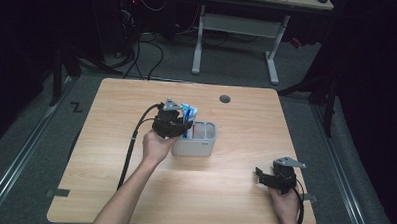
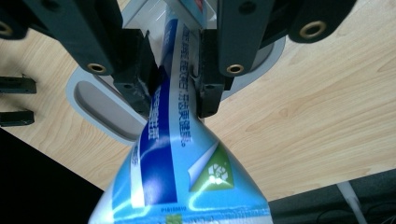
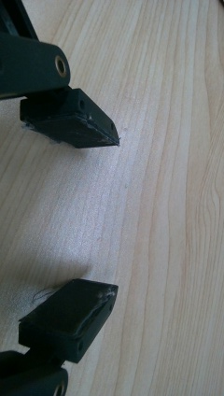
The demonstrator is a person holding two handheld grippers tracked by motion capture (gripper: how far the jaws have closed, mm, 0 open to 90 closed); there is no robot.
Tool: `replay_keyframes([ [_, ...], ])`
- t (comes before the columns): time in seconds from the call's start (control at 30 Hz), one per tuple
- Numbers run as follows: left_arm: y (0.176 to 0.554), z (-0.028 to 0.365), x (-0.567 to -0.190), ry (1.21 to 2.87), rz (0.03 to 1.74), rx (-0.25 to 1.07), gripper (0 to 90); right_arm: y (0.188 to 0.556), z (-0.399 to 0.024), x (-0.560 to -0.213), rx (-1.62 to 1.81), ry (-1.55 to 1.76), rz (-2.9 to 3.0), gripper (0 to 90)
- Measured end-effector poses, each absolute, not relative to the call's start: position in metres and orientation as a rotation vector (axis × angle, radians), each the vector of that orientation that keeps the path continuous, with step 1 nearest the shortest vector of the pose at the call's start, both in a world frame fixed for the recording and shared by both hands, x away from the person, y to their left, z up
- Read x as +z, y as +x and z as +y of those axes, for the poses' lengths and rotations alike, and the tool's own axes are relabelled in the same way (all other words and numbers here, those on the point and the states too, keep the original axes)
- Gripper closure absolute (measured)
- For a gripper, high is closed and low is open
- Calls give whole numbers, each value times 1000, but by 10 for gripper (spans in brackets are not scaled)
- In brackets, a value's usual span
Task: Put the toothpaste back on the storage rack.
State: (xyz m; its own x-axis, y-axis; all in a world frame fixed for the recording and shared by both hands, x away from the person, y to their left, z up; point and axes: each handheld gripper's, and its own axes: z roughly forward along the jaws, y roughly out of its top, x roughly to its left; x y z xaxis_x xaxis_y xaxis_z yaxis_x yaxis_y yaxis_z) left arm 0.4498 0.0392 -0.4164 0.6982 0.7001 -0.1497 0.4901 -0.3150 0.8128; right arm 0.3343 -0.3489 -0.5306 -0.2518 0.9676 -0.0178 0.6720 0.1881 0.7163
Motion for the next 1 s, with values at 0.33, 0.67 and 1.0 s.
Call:
replay_keyframes([
  [0.33, 448, 49, -419, 1959, 939, 291, 653, 334, -349, -531, 826, 1532, 1996, 239],
  [0.67, 442, 54, -416, 1945, 936, 335, 555, 334, -349, -531, 826, 1532, 1996, 239],
  [1.0, 436, 65, -413, 1915, 952, 363, 502, 334, -349, -530, 827, 1536, 1994, 239],
])
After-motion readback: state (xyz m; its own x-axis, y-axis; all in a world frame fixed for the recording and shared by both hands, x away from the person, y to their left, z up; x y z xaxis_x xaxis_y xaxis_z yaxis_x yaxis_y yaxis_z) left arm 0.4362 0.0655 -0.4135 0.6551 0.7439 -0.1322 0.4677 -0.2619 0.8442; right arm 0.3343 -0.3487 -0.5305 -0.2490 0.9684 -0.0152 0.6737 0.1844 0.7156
